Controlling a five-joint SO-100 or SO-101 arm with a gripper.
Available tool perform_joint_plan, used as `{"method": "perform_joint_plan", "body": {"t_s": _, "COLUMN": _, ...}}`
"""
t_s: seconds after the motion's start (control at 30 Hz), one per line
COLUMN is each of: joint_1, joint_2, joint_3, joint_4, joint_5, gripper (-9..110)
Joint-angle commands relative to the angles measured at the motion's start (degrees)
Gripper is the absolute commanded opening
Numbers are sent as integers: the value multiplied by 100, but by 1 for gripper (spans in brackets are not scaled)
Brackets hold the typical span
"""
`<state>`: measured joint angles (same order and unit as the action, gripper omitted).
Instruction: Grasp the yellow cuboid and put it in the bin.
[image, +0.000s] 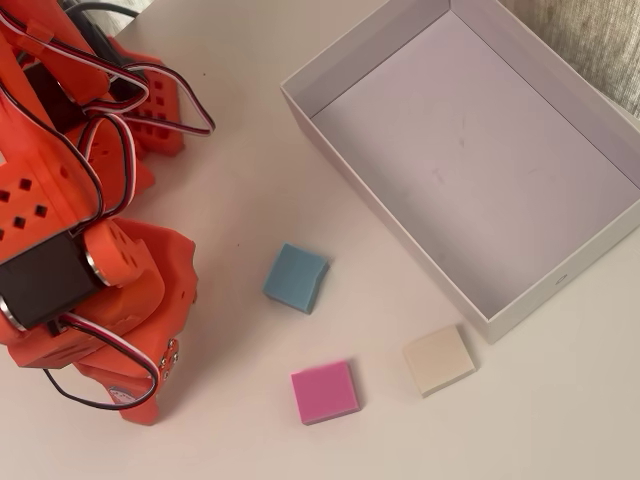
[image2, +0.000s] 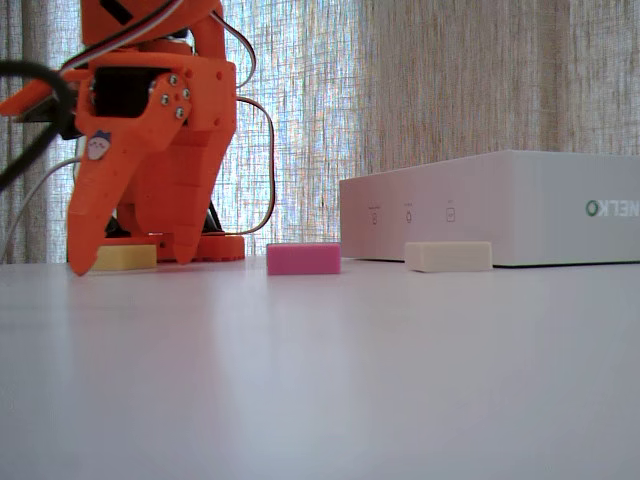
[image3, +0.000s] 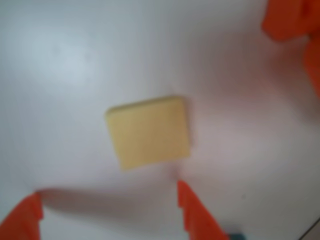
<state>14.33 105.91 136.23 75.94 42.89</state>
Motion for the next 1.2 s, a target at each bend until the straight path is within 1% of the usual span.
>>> {"method": "perform_joint_plan", "body": {"t_s": 0.0, "joint_1": -167, "joint_2": -149, "joint_3": -272, "joint_4": 308, "joint_5": 70, "gripper": 36}}
{"method": "perform_joint_plan", "body": {"t_s": 0.17, "joint_1": -299, "joint_2": -202, "joint_3": -281, "joint_4": 729, "joint_5": 44, "gripper": 36}}
{"method": "perform_joint_plan", "body": {"t_s": 0.27, "joint_1": -290, "joint_2": -378, "joint_3": -510, "joint_4": 1187, "joint_5": 149, "gripper": 36}}
{"method": "perform_joint_plan", "body": {"t_s": 0.37, "joint_1": -308, "joint_2": -536, "joint_3": -633, "joint_4": 1283, "joint_5": 220, "gripper": 33}}
{"method": "perform_joint_plan", "body": {"t_s": 0.4, "joint_1": -369, "joint_2": -563, "joint_3": -694, "joint_4": 1397, "joint_5": 229, "gripper": 33}}
{"method": "perform_joint_plan", "body": {"t_s": 0.5, "joint_1": -483, "joint_2": -580, "joint_3": -545, "joint_4": 1617, "joint_5": 0, "gripper": 35}}
{"method": "perform_joint_plan", "body": {"t_s": 0.6, "joint_1": -360, "joint_2": -606, "joint_3": -457, "joint_4": 1582, "joint_5": -176, "gripper": 36}}
{"method": "perform_joint_plan", "body": {"t_s": 0.83, "joint_1": -475, "joint_2": -703, "joint_3": -308, "joint_4": 1327, "joint_5": -123, "gripper": 36}}
{"method": "perform_joint_plan", "body": {"t_s": 0.93, "joint_1": -369, "joint_2": -879, "joint_3": -352, "joint_4": 1310, "joint_5": -97, "gripper": 39}}
{"method": "perform_joint_plan", "body": {"t_s": 1.03, "joint_1": -369, "joint_2": -940, "joint_3": -352, "joint_4": 1257, "joint_5": -132, "gripper": 39}}
{"method": "perform_joint_plan", "body": {"t_s": 1.17, "joint_1": -114, "joint_2": -606, "joint_3": -105, "joint_4": 686, "joint_5": -369, "gripper": 38}}
